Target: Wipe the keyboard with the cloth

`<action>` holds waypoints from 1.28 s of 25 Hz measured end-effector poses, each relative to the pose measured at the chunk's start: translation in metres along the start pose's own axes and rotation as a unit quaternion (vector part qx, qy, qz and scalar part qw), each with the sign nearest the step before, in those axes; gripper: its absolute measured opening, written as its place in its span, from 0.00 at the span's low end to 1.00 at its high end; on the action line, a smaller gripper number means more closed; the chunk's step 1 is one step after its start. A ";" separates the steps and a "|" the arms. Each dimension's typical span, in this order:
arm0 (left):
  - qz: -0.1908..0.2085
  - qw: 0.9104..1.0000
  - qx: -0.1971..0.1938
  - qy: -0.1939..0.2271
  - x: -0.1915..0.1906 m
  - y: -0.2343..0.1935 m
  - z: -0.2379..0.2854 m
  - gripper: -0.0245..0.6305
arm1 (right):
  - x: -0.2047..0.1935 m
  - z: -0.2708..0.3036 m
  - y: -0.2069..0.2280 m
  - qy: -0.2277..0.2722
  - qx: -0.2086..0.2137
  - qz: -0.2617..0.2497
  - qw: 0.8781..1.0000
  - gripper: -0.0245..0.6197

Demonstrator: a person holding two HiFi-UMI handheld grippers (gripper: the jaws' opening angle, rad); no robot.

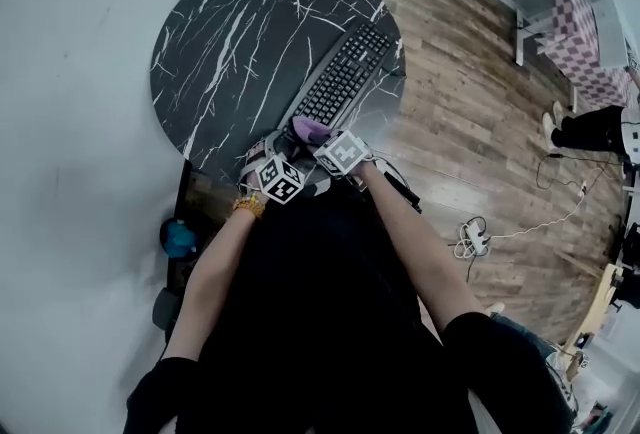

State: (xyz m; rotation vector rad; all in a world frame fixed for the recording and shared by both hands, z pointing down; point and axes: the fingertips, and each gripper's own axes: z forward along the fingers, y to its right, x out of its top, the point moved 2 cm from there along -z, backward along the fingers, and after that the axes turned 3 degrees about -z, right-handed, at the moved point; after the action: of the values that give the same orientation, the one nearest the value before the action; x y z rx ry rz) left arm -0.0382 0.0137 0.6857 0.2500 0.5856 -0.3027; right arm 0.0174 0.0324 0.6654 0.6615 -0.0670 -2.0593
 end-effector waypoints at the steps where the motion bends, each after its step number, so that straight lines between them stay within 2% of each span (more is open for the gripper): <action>1: -0.014 1.000 0.001 0.015 0.007 -0.003 -0.006 0.54 | 0.014 -0.014 0.011 0.053 -0.001 0.010 0.999 0.14; 3: -0.045 0.997 0.007 0.055 0.027 -0.012 -0.021 0.54 | 0.039 -0.058 0.032 0.144 -0.009 0.030 0.989 0.15; 5: -0.069 0.992 0.016 0.100 0.054 -0.020 -0.037 0.54 | 0.061 -0.120 0.053 0.213 -0.038 0.039 0.976 0.15; 9: -0.103 0.974 0.041 0.196 0.114 -0.031 -0.081 0.54 | 0.074 -0.224 0.063 0.315 -0.101 0.051 0.942 0.15; 11: -0.118 0.957 0.051 0.260 0.150 -0.032 -0.113 0.54 | 0.074 -0.269 0.050 0.365 -0.140 0.039 0.920 0.15; 14: -0.128 0.921 0.076 0.361 0.199 -0.033 -0.170 0.52 | 0.063 -0.313 0.029 0.441 -0.187 0.036 0.877 0.15; 16: -0.133 0.900 0.105 0.401 0.213 -0.030 -0.204 0.33 | 0.056 -0.325 0.009 0.480 -0.187 0.037 0.857 0.15; 18: -0.141 0.889 0.133 0.415 0.210 -0.024 -0.227 0.17 | 0.048 -0.322 -0.014 0.494 -0.186 0.021 0.849 0.15; 19: -0.146 0.886 0.147 0.414 0.204 -0.019 -0.234 0.13 | 0.042 -0.318 -0.027 0.492 -0.192 0.005 0.849 0.15; 22: -0.168 0.882 0.179 0.401 0.183 0.007 -0.247 0.11 | 0.019 -0.311 -0.065 0.478 -0.212 -0.054 0.850 0.15; 25: -0.166 0.886 0.192 0.389 0.169 0.058 -0.264 0.10 | -0.021 -0.317 -0.105 0.470 -0.242 -0.102 0.843 0.15; 29: -0.136 0.889 0.184 0.396 0.167 0.141 -0.276 0.10 | -0.102 -0.322 -0.133 0.447 -0.279 -0.075 0.847 0.15; 32: -0.142 0.895 0.173 0.385 0.157 0.196 -0.281 0.10 | -0.149 -0.328 -0.152 0.456 -0.282 -0.039 0.843 0.15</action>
State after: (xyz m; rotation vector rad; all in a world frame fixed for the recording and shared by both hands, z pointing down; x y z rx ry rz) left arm 0.0134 0.2515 0.3976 0.6451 1.3643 -0.6018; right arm 0.1181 0.3047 0.4039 1.1839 1.0841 -1.5095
